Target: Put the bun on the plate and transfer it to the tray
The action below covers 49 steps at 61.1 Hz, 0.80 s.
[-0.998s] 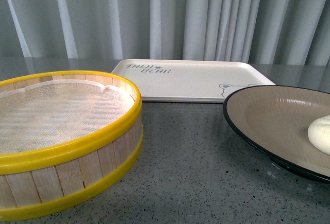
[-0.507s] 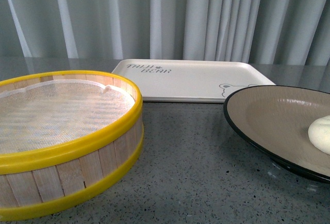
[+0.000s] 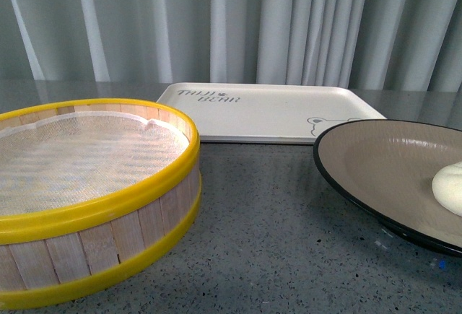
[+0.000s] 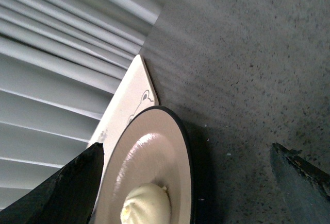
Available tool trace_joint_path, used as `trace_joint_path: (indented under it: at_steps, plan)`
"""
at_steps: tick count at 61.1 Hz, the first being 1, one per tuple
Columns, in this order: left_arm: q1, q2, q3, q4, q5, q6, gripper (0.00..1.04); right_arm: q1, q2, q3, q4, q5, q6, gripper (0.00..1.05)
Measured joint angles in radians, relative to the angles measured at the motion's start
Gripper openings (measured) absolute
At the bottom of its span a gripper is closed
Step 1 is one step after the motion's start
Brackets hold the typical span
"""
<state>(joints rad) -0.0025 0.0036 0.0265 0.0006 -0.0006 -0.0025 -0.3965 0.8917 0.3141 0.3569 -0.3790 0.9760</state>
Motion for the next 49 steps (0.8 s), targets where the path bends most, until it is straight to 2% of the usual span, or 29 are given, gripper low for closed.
trace_joint_path:
  at_steps: [8, 24, 49]
  plan:
    - [0.0, 0.0, 0.0, 0.0, 0.0, 0.0, 0.98, -0.032, 0.062, 0.01, 0.033, -0.032, 0.138, 0.96]
    - [0.0, 0.0, 0.0, 0.0, 0.0, 0.0, 0.98, -0.036, 0.147, 0.071, 0.042, -0.052, 0.272, 0.96]
    - [0.0, 0.0, 0.0, 0.0, 0.0, 0.0, 0.98, 0.141, 0.28, 0.102, 0.122, -0.003, 0.388, 0.96]
